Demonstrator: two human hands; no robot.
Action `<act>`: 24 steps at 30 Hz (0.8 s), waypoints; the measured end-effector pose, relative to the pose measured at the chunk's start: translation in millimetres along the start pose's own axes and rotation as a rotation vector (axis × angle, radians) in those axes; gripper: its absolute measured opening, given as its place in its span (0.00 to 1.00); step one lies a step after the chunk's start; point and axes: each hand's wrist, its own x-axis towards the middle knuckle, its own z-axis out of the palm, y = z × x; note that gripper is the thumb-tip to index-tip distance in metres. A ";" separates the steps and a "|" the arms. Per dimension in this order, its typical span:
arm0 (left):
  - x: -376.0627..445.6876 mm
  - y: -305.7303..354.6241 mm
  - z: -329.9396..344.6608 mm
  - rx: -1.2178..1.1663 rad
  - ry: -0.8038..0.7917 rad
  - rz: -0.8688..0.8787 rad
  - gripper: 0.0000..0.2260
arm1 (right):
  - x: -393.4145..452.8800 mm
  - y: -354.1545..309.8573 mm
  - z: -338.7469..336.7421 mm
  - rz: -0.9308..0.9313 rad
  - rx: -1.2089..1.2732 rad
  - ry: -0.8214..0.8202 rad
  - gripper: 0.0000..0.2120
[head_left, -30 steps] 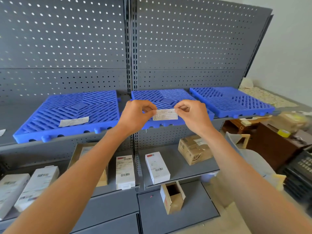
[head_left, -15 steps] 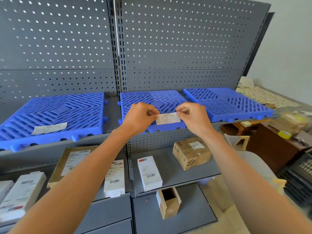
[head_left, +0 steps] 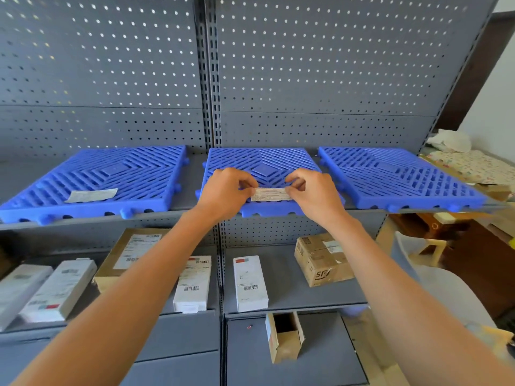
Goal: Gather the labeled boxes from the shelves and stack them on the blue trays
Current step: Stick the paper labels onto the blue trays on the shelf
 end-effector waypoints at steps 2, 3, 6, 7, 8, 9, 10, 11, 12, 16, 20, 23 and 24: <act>-1.4 0.1 1.8 0.023 0.013 -0.001 0.05 | 0.2 1.4 1.1 -0.022 -0.005 -0.004 0.06; -1.6 0.2 2.5 0.030 0.019 -0.001 0.06 | 0.1 2.0 1.2 -0.038 -0.012 -0.003 0.06; -1.5 0.7 3.5 0.040 0.026 -0.007 0.06 | -0.1 3.2 1.1 -0.094 -0.052 0.006 0.05; -1.6 1.1 3.7 0.044 0.028 -0.007 0.06 | 0.0 3.6 1.1 -0.101 -0.054 0.005 0.06; -1.9 1.5 4.0 0.045 0.031 -0.004 0.05 | -0.1 3.8 0.9 -0.105 -0.050 0.003 0.06; -2.2 1.8 4.2 0.044 0.037 -0.004 0.05 | -0.2 4.0 0.6 -0.108 -0.043 0.002 0.06; -2.9 2.1 4.2 0.038 0.045 -0.005 0.04 | -0.3 3.8 0.1 -0.110 -0.037 -0.001 0.07; -3.6 2.4 4.1 0.030 0.051 -0.009 0.04 | -0.3 3.6 -0.7 -0.112 -0.030 -0.006 0.07; -4.4 3.1 3.8 0.021 0.056 -0.011 0.04 | -0.4 3.4 -1.7 -0.114 -0.022 -0.013 0.08; -6.7 4.7 2.2 0.037 0.073 -0.002 0.04 | 0.0 4.9 -5.1 -0.147 -0.043 -0.037 0.09; -10.2 1.2 -1.2 0.201 0.066 0.033 0.06 | 1.8 5.0 -9.0 -0.149 -0.094 -0.056 0.09; -14.5 2.4 -7.5 0.279 0.072 0.039 0.07 | 3.1 -3.7 -10.8 -0.186 -0.110 -0.055 0.09; -15.8 2.4 -10.3 0.287 0.081 0.044 0.07 | 3.7 -7.6 -10.1 -0.197 -0.105 -0.055 0.09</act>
